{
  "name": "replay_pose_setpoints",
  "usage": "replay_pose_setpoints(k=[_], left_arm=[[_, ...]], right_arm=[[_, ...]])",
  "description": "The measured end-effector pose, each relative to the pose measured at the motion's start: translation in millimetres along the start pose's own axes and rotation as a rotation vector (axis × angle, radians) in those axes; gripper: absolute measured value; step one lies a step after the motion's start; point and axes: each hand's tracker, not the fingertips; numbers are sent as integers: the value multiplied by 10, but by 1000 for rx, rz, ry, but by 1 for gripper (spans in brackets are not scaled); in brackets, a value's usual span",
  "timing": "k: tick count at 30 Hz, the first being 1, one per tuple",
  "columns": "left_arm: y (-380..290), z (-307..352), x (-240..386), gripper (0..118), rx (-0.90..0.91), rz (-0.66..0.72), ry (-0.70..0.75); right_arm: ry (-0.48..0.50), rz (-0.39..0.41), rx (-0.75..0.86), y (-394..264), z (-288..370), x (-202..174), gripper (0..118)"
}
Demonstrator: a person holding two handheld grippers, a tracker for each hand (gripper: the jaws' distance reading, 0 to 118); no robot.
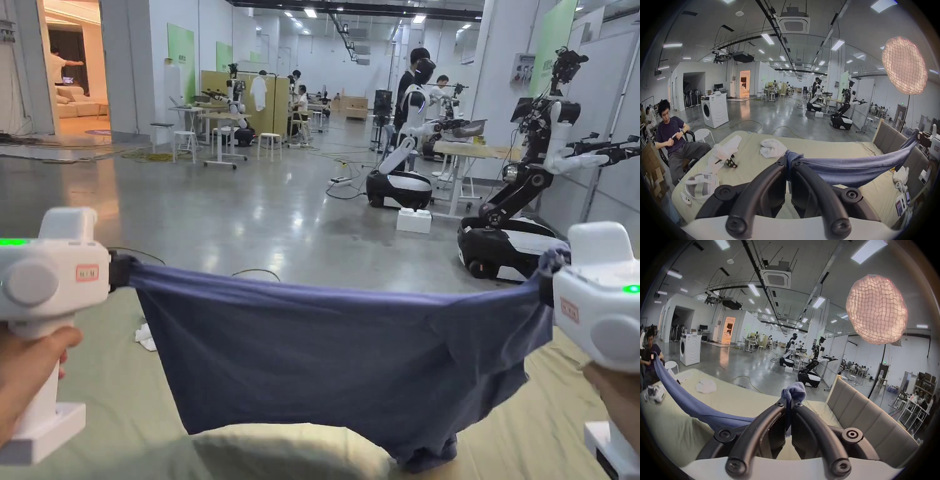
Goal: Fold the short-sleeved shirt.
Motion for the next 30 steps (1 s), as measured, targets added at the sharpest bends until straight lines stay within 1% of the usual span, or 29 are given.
replay_pose_setpoints(k=[2,6,8,10,13,15,18,21,23,25,28,30], left_arm=[[-253,99,-38,6,-22,23,-18],[-723,385,-99,6,-53,46,-48],[-917,531,-137,6,-66,76,-56],[-1106,692,-162,6,-91,79,-62],[-1382,936,-175,6,-120,80,-69],[-1582,1051,-172,6,-188,81,-79],[-1995,1189,-153,6,-279,73,-75],[-2443,1190,-138,6,-381,56,-52],[-2778,1085,-230,6,-459,87,-45],[-3037,992,-269,6,-531,113,-42],[-3310,864,-232,6,-610,101,-18],[-3405,795,-198,6,-620,105,-17]], right_arm=[[1,13,-21,-199,146,4,5],[-3,6,-78,-524,626,-44,5],[6,17,-100,-725,751,0,5],[7,27,-123,-887,943,6,5],[3,16,-173,-1134,1162,34,5],[0,7,-217,-1321,1291,34,5],[3,11,-324,-1713,1416,14,5],[23,-14,-424,-2162,1482,-25,5],[49,-33,-499,-2474,1473,-47,5],[76,-25,-559,-2779,1457,-88,5],[67,-7,-655,-3097,1418,-192,5],[68,-31,-679,-3244,1369,-213,5]])
